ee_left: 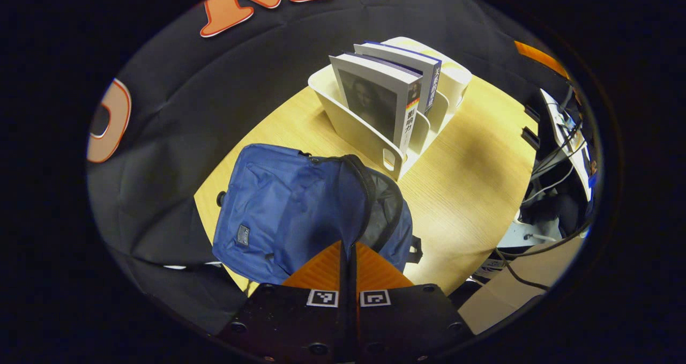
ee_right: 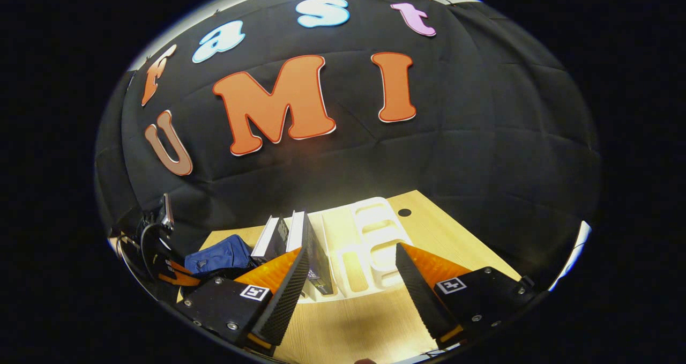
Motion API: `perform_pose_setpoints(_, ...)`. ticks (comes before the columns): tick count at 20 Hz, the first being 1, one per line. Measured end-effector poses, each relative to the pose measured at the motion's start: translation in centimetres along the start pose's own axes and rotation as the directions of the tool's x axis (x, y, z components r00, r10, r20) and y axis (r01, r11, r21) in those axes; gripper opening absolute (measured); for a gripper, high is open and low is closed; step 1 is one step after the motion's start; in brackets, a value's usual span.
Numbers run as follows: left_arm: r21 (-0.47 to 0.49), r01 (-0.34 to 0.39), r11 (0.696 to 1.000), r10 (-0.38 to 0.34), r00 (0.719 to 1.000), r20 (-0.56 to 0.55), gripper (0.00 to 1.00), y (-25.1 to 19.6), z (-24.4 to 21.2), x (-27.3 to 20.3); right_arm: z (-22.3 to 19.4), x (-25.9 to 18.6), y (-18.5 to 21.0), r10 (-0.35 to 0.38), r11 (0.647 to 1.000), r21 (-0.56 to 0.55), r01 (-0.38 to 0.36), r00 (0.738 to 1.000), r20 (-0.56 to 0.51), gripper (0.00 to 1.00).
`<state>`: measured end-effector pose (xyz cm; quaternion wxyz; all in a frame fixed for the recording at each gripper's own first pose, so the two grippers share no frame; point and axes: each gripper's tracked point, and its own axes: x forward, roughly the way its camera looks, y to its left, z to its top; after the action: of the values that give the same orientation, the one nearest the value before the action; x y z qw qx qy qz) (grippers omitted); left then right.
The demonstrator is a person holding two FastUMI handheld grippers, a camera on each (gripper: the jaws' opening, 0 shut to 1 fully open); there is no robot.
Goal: Open the schoolbag, grab two books from the bookshelf and put them into the schoolbag.
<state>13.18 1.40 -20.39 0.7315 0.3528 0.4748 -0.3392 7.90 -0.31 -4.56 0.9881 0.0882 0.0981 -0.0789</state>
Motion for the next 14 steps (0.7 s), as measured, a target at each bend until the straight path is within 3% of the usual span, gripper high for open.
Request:
perform_pose_setpoints(5, 0.059, 0.010, 0.998, -0.015, 0.997, 0.072, 0.01, 5.0, 3.2, -2.8, -0.8, 1.4, 5.2, 0.020, 0.999, -0.050, -0.022, 0.999, -0.041, 0.97)
perform_pose_setpoints(9, 0.038, 0.015, 0.999, -0.020, 0.989, 0.149, 0.01, 8.8, 5.3, -4.6, -0.6, 2.6, 8.9, 0.036, 0.989, -0.137, -0.064, 0.980, -0.198, 0.97)
perform_pose_setpoints(12, 0.022, 0.047, 0.999, -0.050, 0.983, 0.176, 0.01, 10.0, 5.7, -4.0, 0.8, 4.0, 12.7, 0.105, 0.981, -0.126, -0.150, 0.946, -0.305, 0.97)
perform_pose_setpoints(14, 0.016, 0.074, 0.997, -0.076, 0.978, 0.196, 0.01, 10.4, 5.9, -3.4, 0.9, 5.1, 15.2, 0.150, 0.975, -0.088, -0.202, 0.903, -0.403, 0.97)
